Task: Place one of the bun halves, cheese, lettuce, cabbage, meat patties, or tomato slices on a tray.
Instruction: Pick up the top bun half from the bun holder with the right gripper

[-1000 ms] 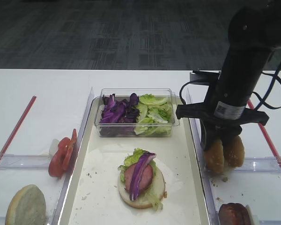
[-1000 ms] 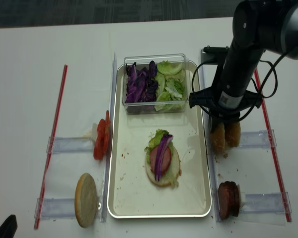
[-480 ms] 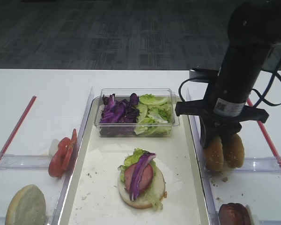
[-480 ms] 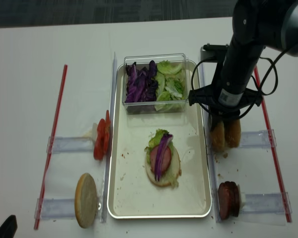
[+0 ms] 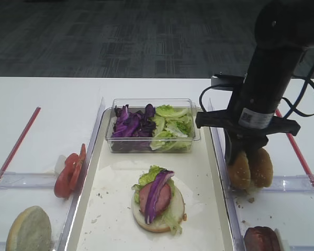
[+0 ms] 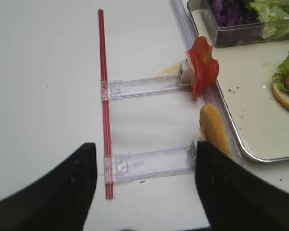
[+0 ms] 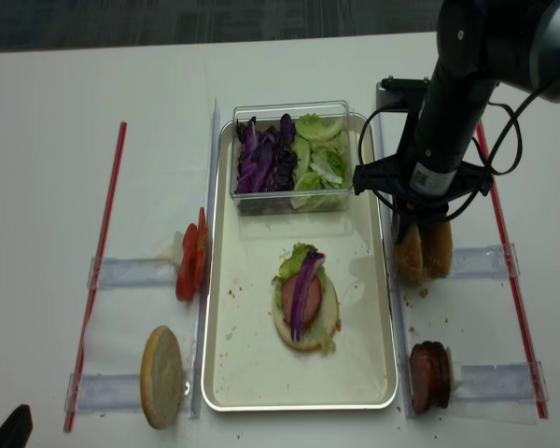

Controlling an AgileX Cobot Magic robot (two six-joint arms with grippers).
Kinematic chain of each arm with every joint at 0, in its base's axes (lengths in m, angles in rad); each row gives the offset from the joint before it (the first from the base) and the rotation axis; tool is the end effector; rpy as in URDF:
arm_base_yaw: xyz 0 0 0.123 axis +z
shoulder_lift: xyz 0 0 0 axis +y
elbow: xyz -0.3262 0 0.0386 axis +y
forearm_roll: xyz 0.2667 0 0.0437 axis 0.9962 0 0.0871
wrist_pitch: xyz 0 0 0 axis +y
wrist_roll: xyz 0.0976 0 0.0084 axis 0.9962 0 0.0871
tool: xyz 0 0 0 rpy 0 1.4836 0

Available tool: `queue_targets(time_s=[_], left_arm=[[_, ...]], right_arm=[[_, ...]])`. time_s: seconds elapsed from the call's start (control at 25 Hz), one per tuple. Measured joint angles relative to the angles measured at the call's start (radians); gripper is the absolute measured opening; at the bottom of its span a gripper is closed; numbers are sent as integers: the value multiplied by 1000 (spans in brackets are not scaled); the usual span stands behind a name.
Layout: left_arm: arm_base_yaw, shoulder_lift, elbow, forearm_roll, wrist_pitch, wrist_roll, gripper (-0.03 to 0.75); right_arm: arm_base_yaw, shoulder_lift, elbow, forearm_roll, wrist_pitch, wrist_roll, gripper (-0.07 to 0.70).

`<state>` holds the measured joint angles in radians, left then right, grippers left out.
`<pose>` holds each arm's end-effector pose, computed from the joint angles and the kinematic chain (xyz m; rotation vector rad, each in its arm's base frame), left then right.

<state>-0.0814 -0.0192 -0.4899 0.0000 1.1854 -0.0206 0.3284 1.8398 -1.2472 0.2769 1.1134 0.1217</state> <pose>-0.0338 0.0028 0.2689 0.0657 2.1595 -0.0589 0.3390 0.1409 0.2196 0.1175 -3.0185 -0.3469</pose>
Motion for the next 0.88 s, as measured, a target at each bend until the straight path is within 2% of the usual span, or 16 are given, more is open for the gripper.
queue_targets(time_s=[0.52,0.88], left_arm=[[0,0,0,0,0,0,421],[0,0,0,0,0,0,421]], right_arm=[[0,-35,-8,40,27,-2,120],[0,-79,-9,146,31,-53,120]])
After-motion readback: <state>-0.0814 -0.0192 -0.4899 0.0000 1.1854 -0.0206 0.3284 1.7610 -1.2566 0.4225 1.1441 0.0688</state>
